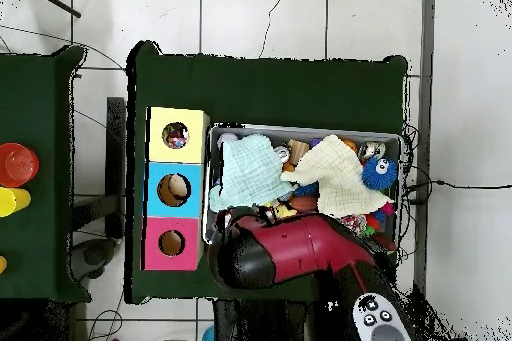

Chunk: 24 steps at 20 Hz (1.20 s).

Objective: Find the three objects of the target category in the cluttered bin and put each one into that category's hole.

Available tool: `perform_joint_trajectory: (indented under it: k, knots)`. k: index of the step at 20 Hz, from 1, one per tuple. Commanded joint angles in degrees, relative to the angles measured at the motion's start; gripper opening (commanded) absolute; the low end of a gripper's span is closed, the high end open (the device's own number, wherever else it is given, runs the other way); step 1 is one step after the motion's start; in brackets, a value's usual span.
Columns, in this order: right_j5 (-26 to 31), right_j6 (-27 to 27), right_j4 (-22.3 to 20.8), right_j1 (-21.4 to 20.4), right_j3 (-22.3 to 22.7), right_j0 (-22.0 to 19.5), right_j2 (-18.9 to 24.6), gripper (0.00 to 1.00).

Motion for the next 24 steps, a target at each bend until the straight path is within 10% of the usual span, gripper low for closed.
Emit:
perform_joint_trajectory:
  k: [1,7,15,24]
  knots:
    - [-5.2,7.3,-6.2,8.9,-6.4,2.2,-7.3,1.00]
    - [-9.0,5.5,-6.6,10.6,-8.0,2.4,-8.4,1.00]
    - [-3.1,1.6,4.0,-0.5,-1.8,-4.2,2.1,1.00]
    - [-14.7,5.6,-4.1,6.8,-9.7,3.6,-8.1,1.00]
